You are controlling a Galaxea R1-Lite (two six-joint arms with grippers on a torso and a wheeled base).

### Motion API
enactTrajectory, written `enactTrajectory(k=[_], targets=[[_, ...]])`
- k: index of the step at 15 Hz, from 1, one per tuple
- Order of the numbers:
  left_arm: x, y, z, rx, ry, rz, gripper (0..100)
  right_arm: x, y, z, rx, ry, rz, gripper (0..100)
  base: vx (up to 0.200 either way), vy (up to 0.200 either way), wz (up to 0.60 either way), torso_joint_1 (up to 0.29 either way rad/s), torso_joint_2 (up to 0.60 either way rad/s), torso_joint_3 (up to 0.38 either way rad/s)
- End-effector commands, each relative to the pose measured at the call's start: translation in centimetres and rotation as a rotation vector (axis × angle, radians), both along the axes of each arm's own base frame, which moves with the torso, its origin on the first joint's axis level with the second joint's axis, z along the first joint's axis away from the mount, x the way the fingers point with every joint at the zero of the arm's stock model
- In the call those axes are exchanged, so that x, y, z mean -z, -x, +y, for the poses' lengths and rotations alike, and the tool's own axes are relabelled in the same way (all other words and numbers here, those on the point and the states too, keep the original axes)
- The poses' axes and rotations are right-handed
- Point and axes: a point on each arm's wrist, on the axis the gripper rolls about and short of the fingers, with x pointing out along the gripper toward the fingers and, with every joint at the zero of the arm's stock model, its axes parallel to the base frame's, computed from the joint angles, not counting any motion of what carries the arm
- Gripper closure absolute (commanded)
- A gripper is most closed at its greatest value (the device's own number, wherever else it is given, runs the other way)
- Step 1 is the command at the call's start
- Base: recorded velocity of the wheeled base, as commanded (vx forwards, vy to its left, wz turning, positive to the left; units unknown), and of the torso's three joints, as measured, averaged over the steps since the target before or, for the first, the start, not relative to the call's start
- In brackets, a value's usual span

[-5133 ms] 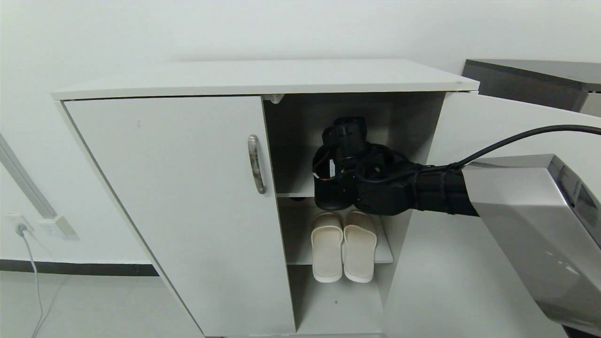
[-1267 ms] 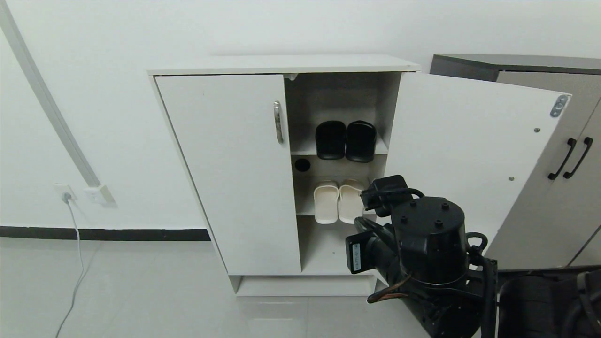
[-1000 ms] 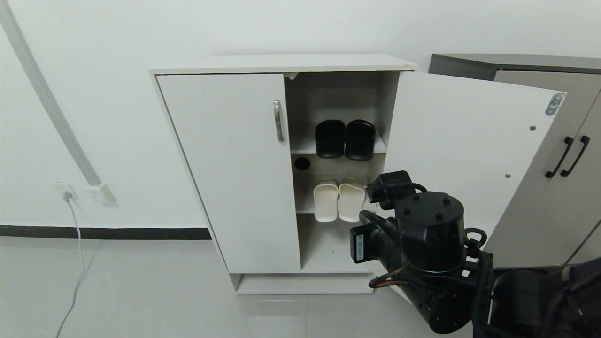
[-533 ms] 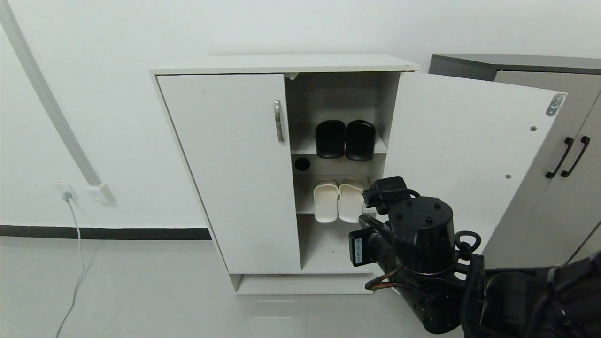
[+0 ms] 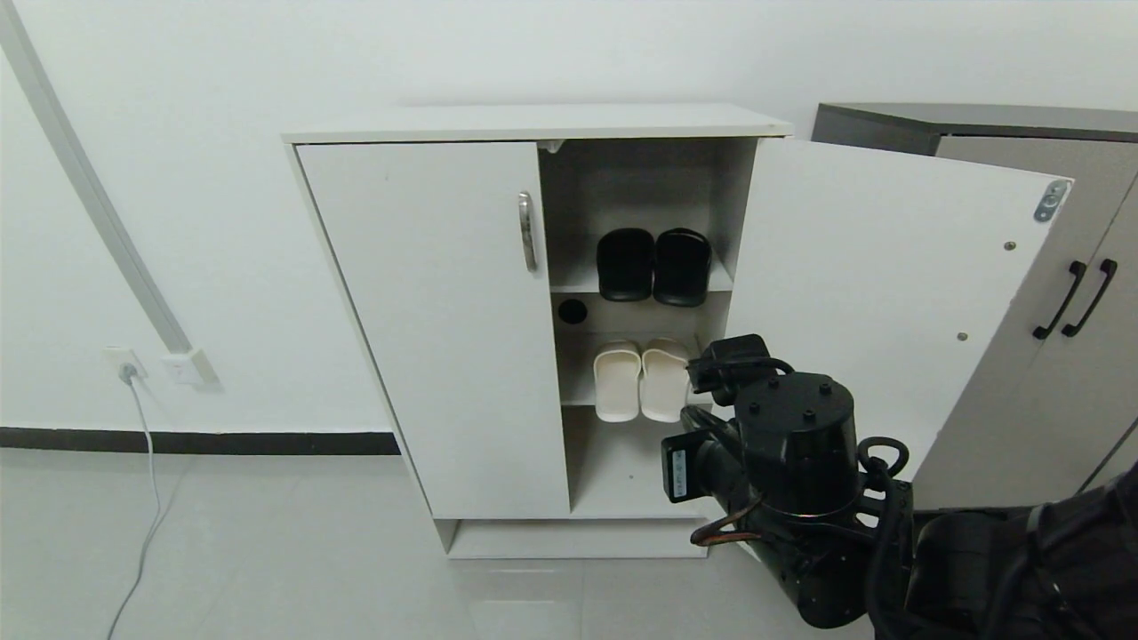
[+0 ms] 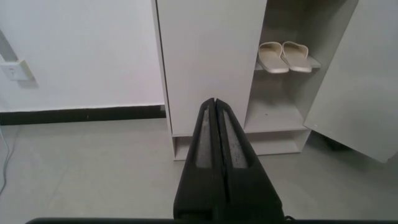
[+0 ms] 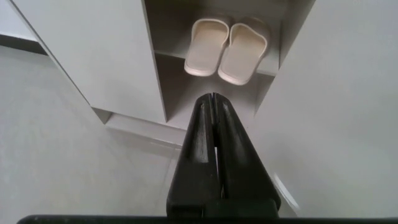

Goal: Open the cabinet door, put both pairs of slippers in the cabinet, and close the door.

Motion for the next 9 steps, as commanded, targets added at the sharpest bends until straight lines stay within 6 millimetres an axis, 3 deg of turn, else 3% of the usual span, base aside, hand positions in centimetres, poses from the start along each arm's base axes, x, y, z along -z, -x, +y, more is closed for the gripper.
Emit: enactTrajectory(k=[1,9], targets=[[0.02,0.00,0.00,0.001,0.000,0.001,100,0.14,-0.04,0.09,-0.001,0.003,0.002,100,0.000,0.000,0.00,0.002,-0.15,-0.246],[0.02,0.00,0.00,-0.001,0.000,0.001,100,0.13,-0.02,0.05,0.001,0.003,0.002,100,0.000,0.000,0.00,0.059,-0.42,-0.356]])
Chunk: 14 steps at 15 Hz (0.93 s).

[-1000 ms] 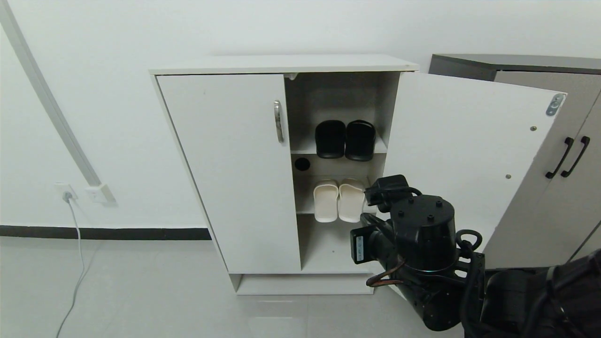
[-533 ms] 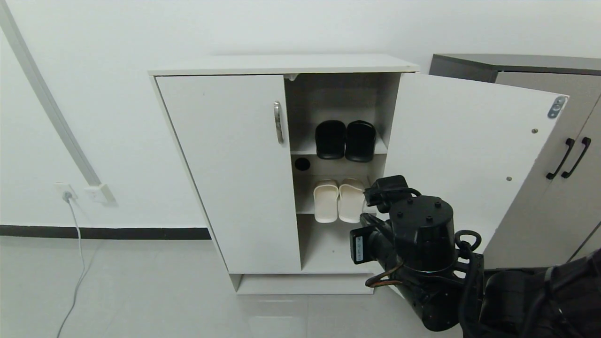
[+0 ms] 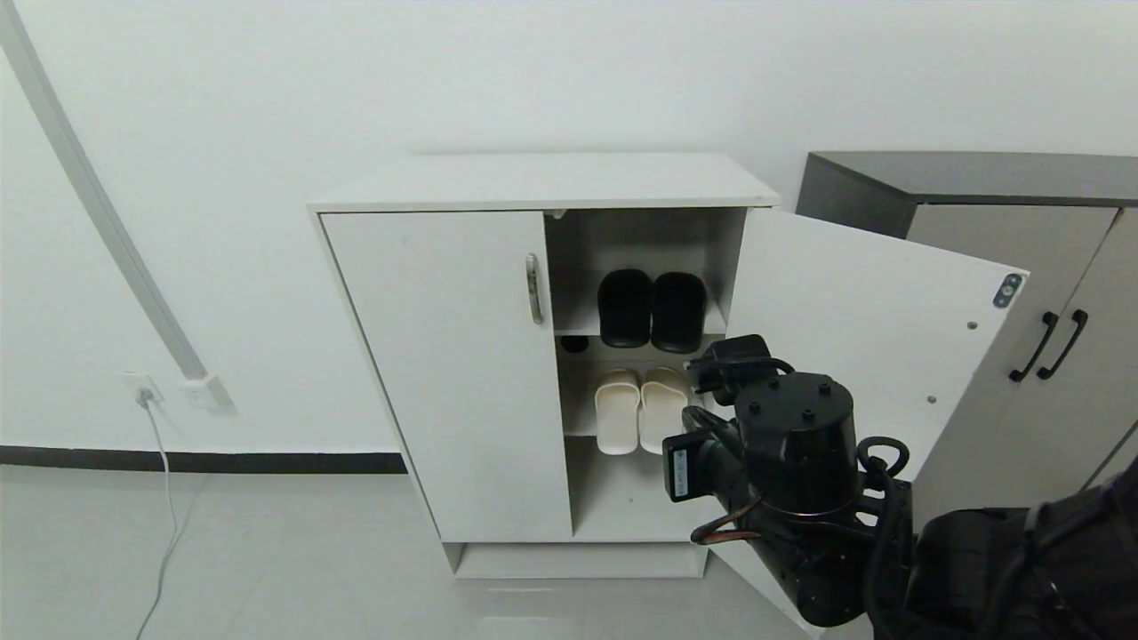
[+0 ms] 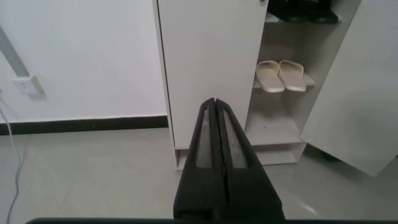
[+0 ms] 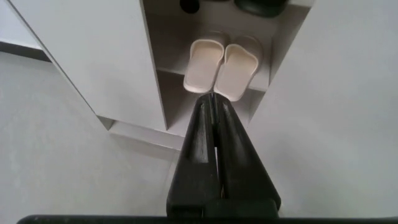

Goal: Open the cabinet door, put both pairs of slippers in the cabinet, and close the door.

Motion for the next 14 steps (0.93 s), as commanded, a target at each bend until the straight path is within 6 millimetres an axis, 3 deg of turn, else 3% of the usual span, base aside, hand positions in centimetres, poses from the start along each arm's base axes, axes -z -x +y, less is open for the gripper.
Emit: enactTrajectory(k=[1,14], targets=[[0.03,0.00,0.00,0.000,0.000,0.001,100,0.01,0.01,0.01,-0.001,0.001,0.000,100,0.000,0.000,0.00,0.110,-0.44,-0.339],[0.03,0.00,0.01,0.000,0.000,0.001,100,0.07,0.02,-0.09,0.002,0.004,0.001,100,0.000,0.000,0.00,0.170,-0.49,-0.323]])
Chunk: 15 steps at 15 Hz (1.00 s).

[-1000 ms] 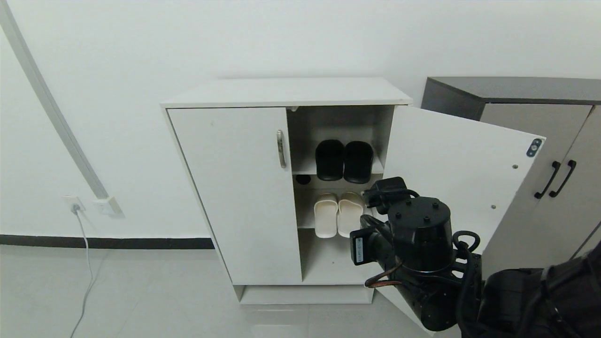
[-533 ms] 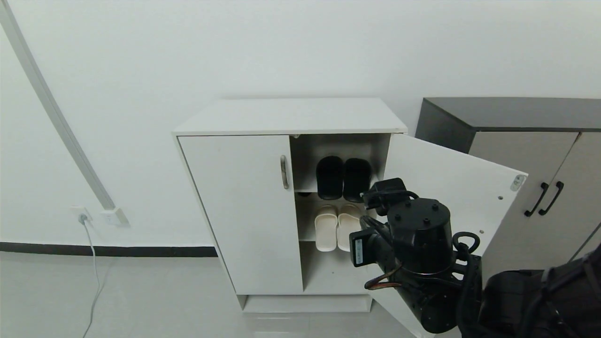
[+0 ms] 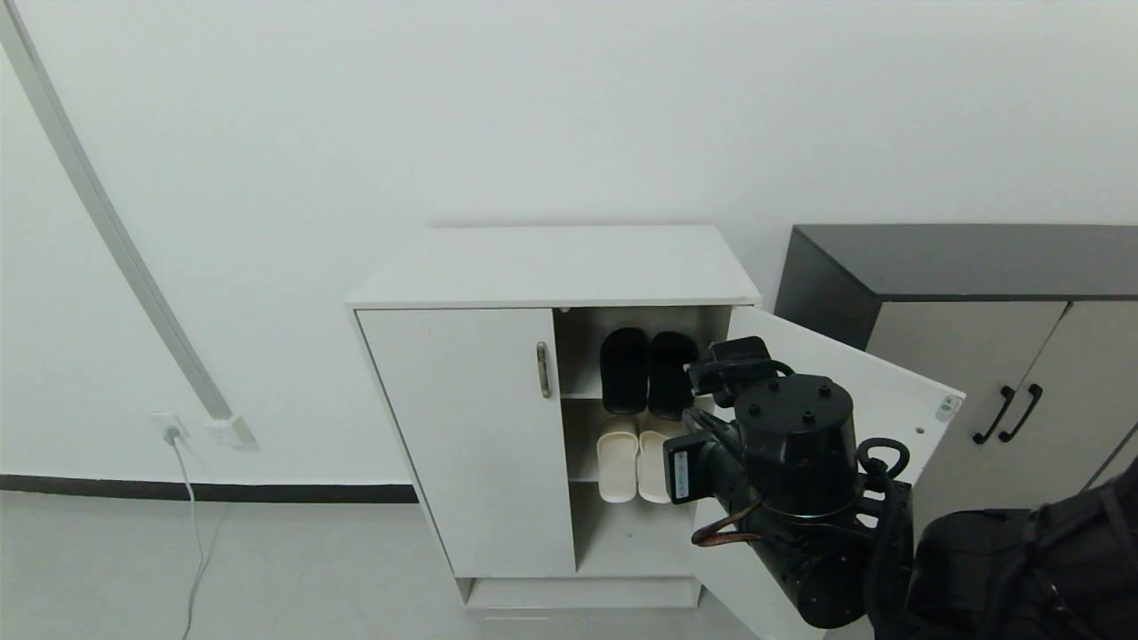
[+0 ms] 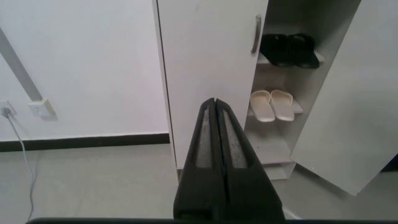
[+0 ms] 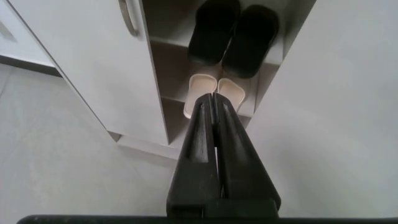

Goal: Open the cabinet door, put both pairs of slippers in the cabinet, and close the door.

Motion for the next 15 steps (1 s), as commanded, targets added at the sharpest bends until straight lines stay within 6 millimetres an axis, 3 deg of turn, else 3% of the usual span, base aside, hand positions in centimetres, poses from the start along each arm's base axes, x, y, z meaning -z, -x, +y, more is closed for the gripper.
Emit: enactTrajectory(k=[1,11,15], targets=[[-0.02,0.01,0.00,0.001,0.000,-0.001,100,-0.02,0.03,0.02,-0.002,-0.001,0.000,100,0.000,0.000,0.00,0.203,-0.53,-0.320],[-0.02,0.01,0.00,-0.002,0.000,-0.001,100,-0.10,-0.52,-0.53,-0.009,-0.008,0.004,100,0.000,0.000,0.00,0.244,-0.56,-0.317],[0.03,0.00,0.00,-0.002,0.000,0.001,100,0.10,-0.51,-0.61,-0.012,0.003,0.008,100,0.000,0.000,0.00,0.027,-0.06,-0.039]])
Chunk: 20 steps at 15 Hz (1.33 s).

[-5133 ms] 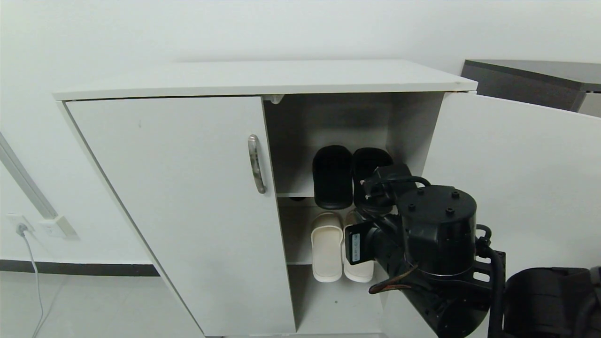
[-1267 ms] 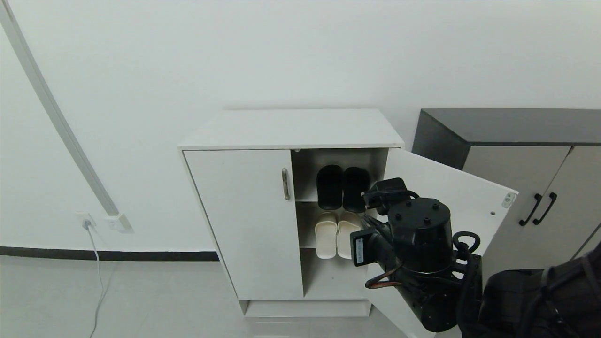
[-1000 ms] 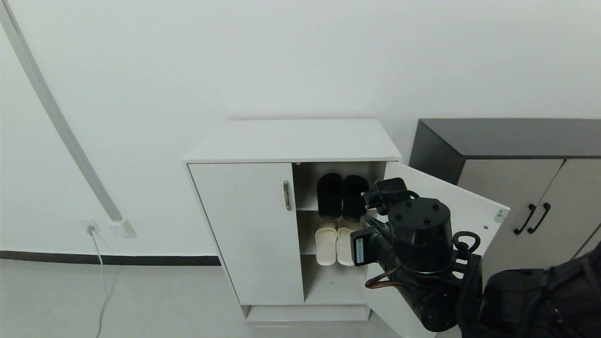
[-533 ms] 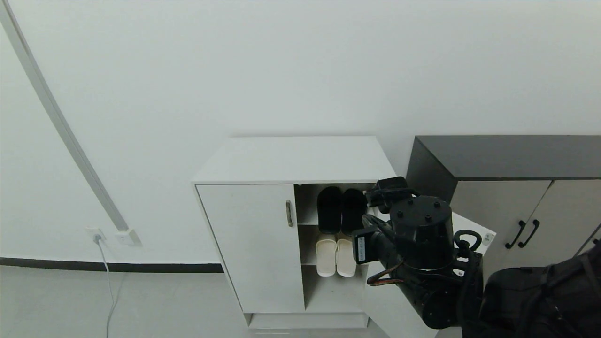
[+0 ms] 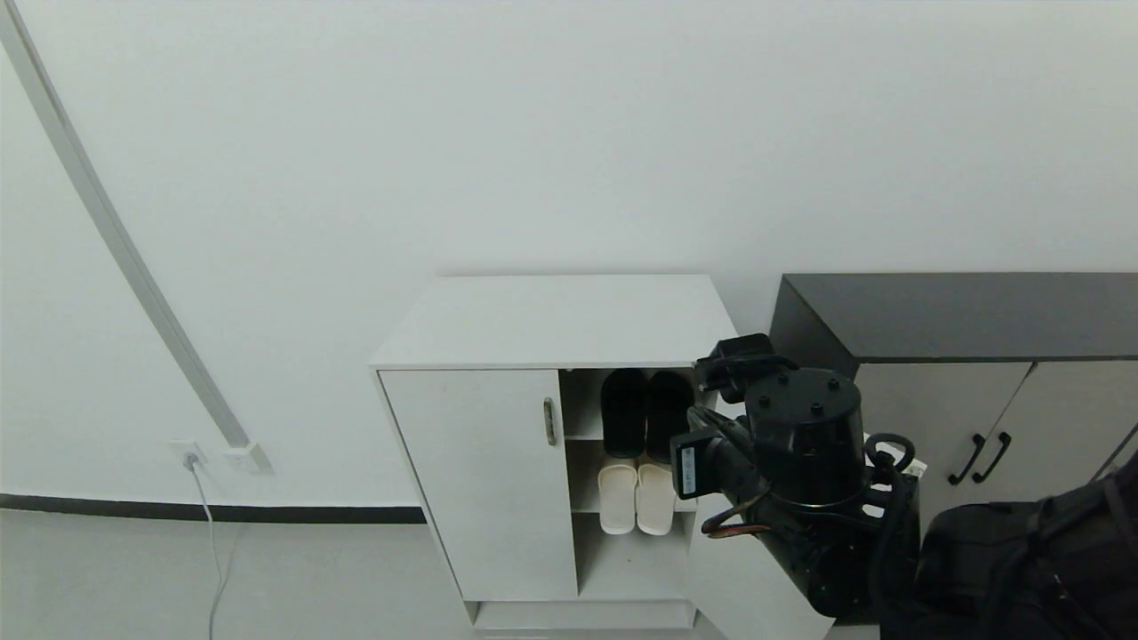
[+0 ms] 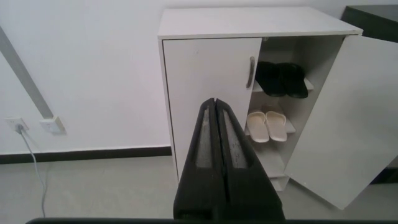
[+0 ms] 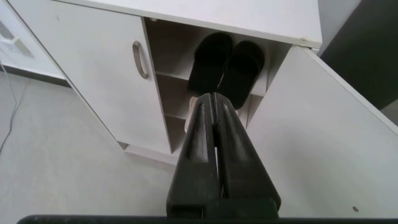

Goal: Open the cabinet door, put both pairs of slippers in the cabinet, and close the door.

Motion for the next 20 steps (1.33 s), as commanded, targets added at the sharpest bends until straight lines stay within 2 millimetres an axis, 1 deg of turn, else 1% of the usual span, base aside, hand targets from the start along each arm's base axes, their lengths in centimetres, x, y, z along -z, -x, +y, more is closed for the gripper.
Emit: enactTrajectory(k=[1,5,11,20], targets=[[0.01,0.00,0.00,0.000,0.000,0.001,100,0.00,0.05,-0.06,-0.001,0.001,0.000,100,0.000,0.000,0.00,0.000,0.00,0.000],[0.01,0.00,0.00,0.000,0.000,0.001,100,-0.02,0.25,-0.22,-0.004,0.006,-0.001,100,0.000,0.000,0.00,0.000,0.00,0.000],[0.01,0.00,0.00,0.000,0.000,0.001,100,-0.07,0.17,-0.51,-0.007,0.019,-0.004,100,0.000,0.000,-0.60,0.010,0.00,0.000],[-0.03,0.01,0.00,0.003,0.000,-0.001,100,0.24,0.18,-0.53,-0.007,0.029,0.003,100,0.000,0.000,0.00,0.000,0.00,0.000]])
